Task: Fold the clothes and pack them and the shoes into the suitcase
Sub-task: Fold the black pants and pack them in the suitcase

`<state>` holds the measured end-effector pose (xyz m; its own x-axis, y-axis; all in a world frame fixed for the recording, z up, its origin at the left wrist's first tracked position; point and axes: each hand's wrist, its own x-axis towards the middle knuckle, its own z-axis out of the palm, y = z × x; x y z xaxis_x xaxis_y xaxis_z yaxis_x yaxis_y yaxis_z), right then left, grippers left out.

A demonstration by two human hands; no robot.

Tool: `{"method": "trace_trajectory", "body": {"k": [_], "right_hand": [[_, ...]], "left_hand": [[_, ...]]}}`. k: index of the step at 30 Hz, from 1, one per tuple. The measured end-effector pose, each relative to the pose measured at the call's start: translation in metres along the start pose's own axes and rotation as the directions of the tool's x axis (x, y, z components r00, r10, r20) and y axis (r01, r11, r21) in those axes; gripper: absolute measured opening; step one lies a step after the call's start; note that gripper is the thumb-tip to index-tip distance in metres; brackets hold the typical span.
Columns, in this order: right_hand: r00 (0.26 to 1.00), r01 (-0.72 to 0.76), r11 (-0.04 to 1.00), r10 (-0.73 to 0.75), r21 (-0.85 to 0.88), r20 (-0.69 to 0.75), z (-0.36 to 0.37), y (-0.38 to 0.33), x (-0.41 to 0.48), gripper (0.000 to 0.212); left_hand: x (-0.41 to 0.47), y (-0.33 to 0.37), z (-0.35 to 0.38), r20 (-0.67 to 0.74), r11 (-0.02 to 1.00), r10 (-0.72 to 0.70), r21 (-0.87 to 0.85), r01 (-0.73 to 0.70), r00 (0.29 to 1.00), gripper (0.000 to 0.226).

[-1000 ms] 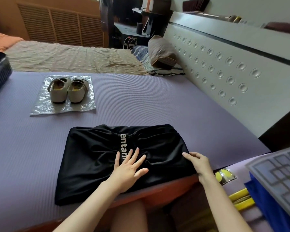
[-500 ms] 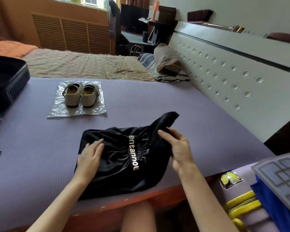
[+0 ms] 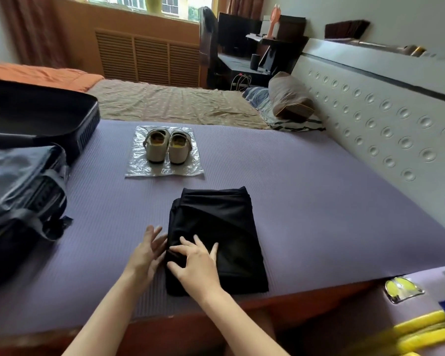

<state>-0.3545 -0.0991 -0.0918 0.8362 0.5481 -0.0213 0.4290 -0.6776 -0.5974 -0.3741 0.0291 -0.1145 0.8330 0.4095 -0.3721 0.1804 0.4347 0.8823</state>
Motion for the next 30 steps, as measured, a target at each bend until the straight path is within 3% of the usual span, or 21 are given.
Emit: {"method": "trace_trajectory", "body": {"k": [7, 9, 13, 17, 20, 23, 27, 30], "right_hand": [[0.986, 0.146, 0.988, -0.149, 0.048, 0.078, -0.004, 0.009, -0.01, 0.05], [0.98, 0.18, 0.982, -0.184, 0.054, 0.083, -0.001, 0.014, -0.013, 0.052], [0.952, 0.286, 0.958, -0.283, -0.009, 0.118, 0.003, 0.024, -0.021, 0.06], [0.925, 0.374, 0.917, -0.357, -0.141, 0.133, 0.005, 0.041, -0.022, 0.072], [0.908, 0.419, 0.895, -0.413, -0.15, 0.071, 0.012, 0.053, -0.018, 0.073], [0.855, 0.506, 0.823, -0.518, -0.258, 0.023, 0.017, 0.059, -0.01, 0.083], [0.815, 0.573, 0.77, -0.57, -0.282, 0.099, 0.006, 0.064, -0.004, 0.085], [0.838, 0.533, 0.789, -0.542, -0.305, 0.063, -0.007, 0.067, 0.004, 0.075]], "left_hand": [[0.019, 0.014, 0.008, -0.045, 0.989, 0.009, 0.147, -0.002, 0.999, 0.032], [0.035, 0.02, 0.009, -0.046, 0.962, 0.044, 0.272, -0.03, 0.998, 0.038], [0.067, 0.029, 0.012, -0.071, 0.879, 0.074, 0.476, -0.031, 0.995, 0.075], [0.081, 0.048, 0.037, -0.149, 0.803, 0.129, 0.596, -0.016, 0.98, 0.082], [0.09, 0.052, 0.049, -0.17, 0.78, 0.157, 0.626, -0.016, 0.973, 0.074], [0.093, 0.052, 0.052, -0.165, 0.782, 0.204, 0.621, -0.059, 0.965, 0.047], [0.098, 0.056, 0.021, -0.248, 0.886, 0.213, 0.456, -0.08, 0.945, 0.033], [0.09, 0.054, -0.024, -0.33, 0.927, 0.19, 0.37, -0.059, 0.925, 0.034]]}}
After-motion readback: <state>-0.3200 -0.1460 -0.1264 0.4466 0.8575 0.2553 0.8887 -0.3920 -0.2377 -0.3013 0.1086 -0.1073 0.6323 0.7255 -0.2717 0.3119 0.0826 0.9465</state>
